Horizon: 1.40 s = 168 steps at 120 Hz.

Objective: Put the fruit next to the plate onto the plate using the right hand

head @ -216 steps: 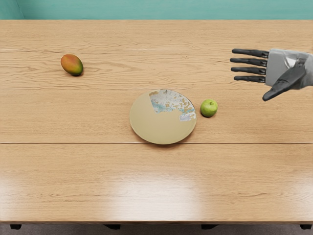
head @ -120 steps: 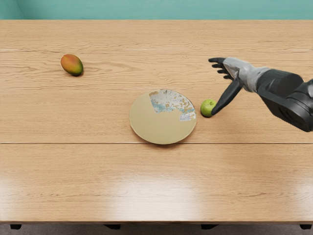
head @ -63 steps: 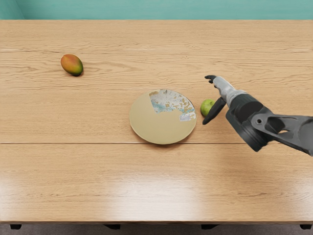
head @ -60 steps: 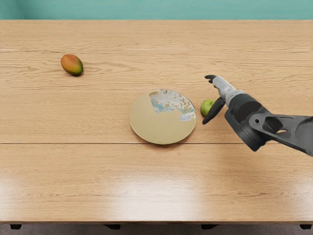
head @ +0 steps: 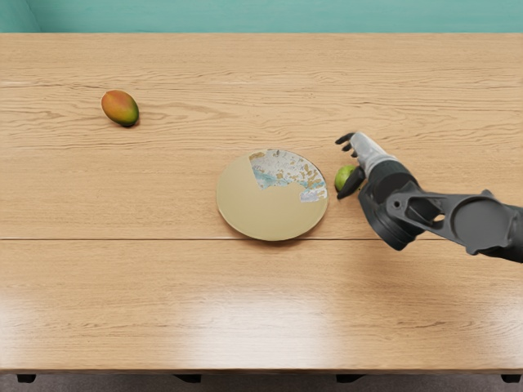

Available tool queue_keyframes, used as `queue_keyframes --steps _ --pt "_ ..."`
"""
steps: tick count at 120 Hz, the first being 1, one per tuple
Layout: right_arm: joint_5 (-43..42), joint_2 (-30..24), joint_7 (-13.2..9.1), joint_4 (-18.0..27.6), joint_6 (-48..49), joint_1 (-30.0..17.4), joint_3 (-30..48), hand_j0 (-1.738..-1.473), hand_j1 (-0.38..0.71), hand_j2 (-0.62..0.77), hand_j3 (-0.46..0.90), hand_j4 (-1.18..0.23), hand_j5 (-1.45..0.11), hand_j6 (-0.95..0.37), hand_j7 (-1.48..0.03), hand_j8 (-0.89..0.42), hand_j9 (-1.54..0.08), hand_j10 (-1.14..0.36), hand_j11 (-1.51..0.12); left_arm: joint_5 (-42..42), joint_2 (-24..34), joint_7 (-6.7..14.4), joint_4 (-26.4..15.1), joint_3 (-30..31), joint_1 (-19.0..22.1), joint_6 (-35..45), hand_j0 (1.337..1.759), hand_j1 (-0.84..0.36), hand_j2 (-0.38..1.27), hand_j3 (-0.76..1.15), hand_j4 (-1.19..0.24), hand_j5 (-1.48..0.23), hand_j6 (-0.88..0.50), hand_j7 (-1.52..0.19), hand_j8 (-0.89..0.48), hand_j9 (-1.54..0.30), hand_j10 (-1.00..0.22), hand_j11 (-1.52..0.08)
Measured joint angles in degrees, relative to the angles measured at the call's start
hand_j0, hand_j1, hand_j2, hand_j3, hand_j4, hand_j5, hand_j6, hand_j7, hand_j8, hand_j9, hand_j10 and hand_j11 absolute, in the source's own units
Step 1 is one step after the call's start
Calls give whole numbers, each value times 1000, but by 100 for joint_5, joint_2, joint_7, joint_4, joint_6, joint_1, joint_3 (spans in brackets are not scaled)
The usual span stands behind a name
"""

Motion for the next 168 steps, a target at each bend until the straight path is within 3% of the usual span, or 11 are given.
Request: queue_keyframes --steps 36,46,54,87,102,138,168 --pt "-5 18 1 -10 -100 -176 -3 -1658 154 -82 0 -421 -546 -422 -546 -421 -546 -414 -520 0 0 0 1 0 0 0 1658 349 0 0 0 0 0 0 0 0 0 0" --pt "-38 22 9 -7 -114 -212 4 -1658 210 -86 0 -481 -605 -474 -615 -481 -606 -294 -714 -1 0 0 1 1 0 0 1658 349 0 0 0 0 0 0 0 0 0 0" --pt "-48 23 11 -1 -115 -228 12 -1656 236 -64 0 -529 -662 -516 -675 -443 -667 -255 -783 -1 0 0 -1 1 0 0 1658 349 0 0 0 0 0 0 0 0 0 0" --pt "18 15 -6 26 -122 -248 85 -1649 308 48 0 -714 -911 -391 -920 -301 -916 -213 -826 -1 0 -1 1 1 0 0 1658 349 0 0 0 0 0 0 0 0 0 0" --pt "59 -21 -13 77 -127 -244 255 -1647 296 87 -1 -748 -981 -419 -975 -300 -980 -464 -952 0 0 -1 3 0 0 0 1658 349 0 0 0 0 0 0 0 0 0 0" --pt "82 -254 -25 234 -82 -185 896 -1642 226 15 -1 -779 -1044 -468 -1024 -323 -1045 -497 -1025 0 0 -1 1 0 0 0 1658 349 0 0 0 0 0 0 0 0 0 0" --pt "83 -121 -28 1022 254 -172 1494 -1641 199 23 -1 -788 -1052 -516 -1033 -354 -1059 -531 -1042 0 0 -1 1 0 0 0 1658 349 0 0 0 0 0 0 0 0 0 0"
